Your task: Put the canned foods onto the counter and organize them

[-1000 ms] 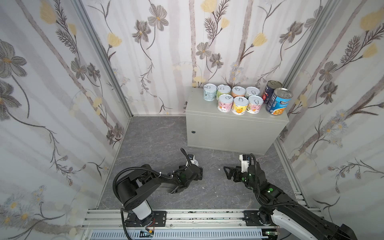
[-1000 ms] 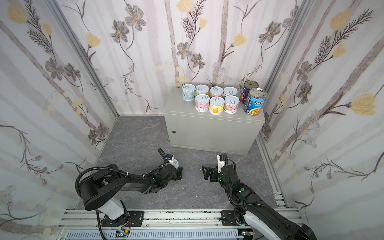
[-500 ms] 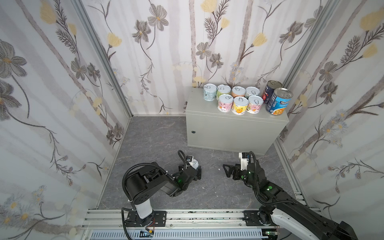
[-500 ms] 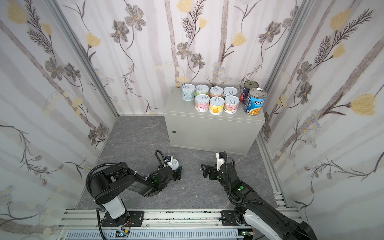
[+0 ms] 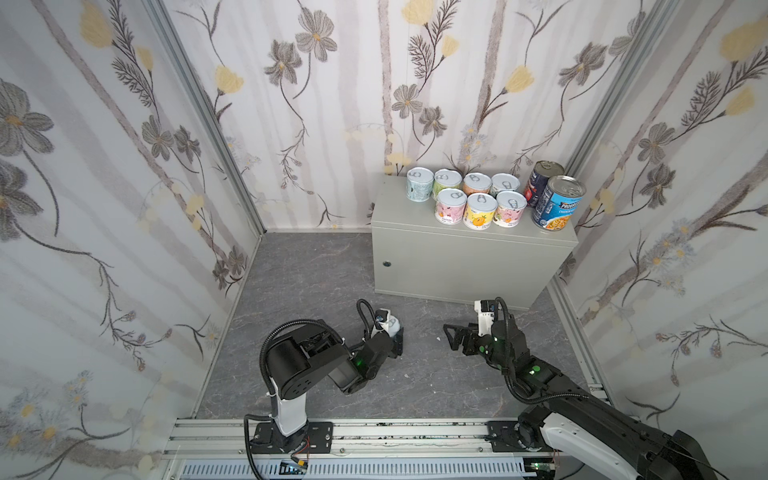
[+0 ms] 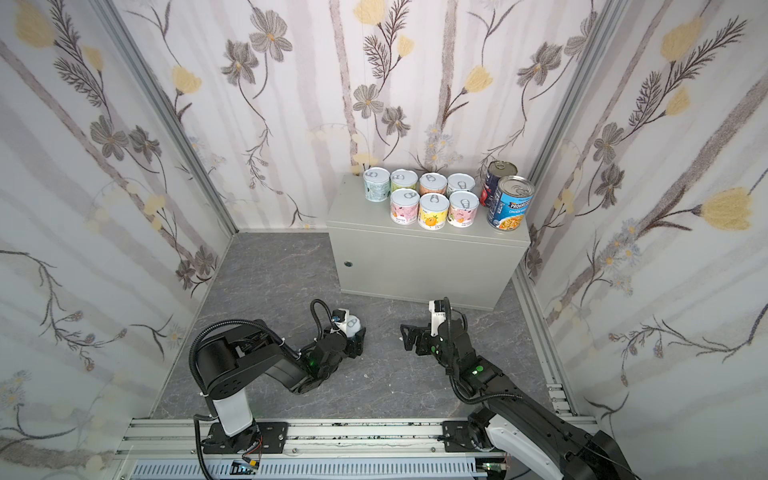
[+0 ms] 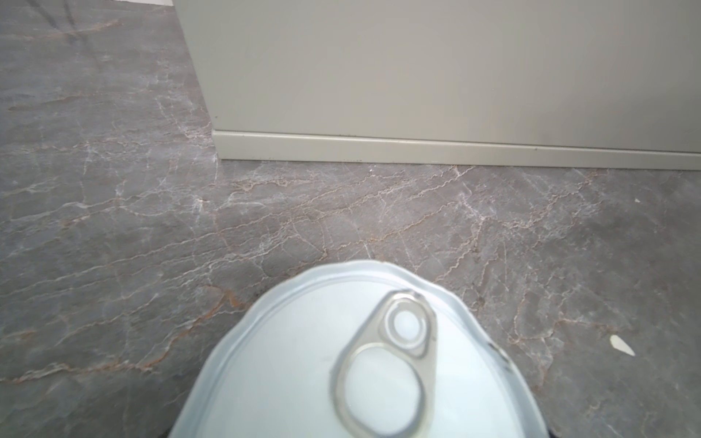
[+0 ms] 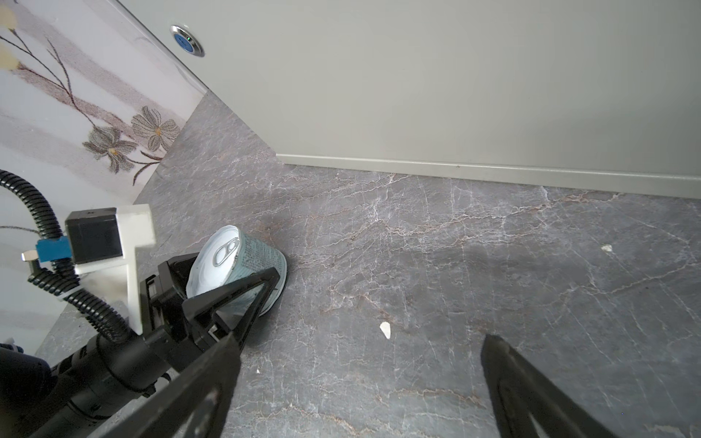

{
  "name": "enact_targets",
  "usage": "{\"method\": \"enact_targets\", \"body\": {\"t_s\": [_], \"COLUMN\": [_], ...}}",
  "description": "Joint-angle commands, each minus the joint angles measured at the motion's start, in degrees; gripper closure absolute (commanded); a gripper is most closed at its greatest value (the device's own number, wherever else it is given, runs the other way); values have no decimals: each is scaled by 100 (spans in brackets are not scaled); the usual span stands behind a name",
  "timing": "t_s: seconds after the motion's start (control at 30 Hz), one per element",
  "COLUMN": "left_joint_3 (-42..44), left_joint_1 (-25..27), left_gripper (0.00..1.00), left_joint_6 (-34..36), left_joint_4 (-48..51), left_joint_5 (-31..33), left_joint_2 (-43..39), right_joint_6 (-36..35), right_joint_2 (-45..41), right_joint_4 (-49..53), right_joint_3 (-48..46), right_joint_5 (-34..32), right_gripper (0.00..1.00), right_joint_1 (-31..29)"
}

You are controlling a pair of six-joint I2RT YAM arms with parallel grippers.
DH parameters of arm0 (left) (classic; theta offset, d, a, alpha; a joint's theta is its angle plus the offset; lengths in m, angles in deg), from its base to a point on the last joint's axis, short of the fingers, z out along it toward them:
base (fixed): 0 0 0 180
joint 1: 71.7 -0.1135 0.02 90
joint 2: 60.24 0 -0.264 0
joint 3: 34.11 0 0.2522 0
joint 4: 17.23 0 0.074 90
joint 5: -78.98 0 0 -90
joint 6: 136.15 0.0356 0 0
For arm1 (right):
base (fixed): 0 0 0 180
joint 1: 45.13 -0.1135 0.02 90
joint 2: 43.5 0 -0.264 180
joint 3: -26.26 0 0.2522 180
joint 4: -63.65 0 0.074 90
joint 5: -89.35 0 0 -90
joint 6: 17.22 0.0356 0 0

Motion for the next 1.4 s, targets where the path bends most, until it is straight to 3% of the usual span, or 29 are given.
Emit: {"method": "enact_targets", "body": {"t_s": [0.0,0.23,0.6,1.07,1.37], "left_joint_3": [-12,193,135,-961,-2534], "left_joint_1": [-11,-8,-13,-3,-1], "left_gripper": [24,27,28,28,28], "left_joint_6": [113,83,105,179,524], "left_joint_4": [-336,-65,1820,4951,6516], "left_joint_5": [-59,-286,-586,-878,-817], "left_joint_2": [-111,-836,-2829,-5038,-4988], "right_joint_6": [-95,-103,-136,-101,-302], "right_joint_2": [24,10,-216,-864,-1185], "right_joint_4": [-192,-158,139,942,1582], "right_joint_3": [93,147,203,392,814], "right_joint_5": [36,104,437,661,538], "right_gripper": [0,0,0,0,0], "right_joint_1": [24,32,31,-71,-152]}}
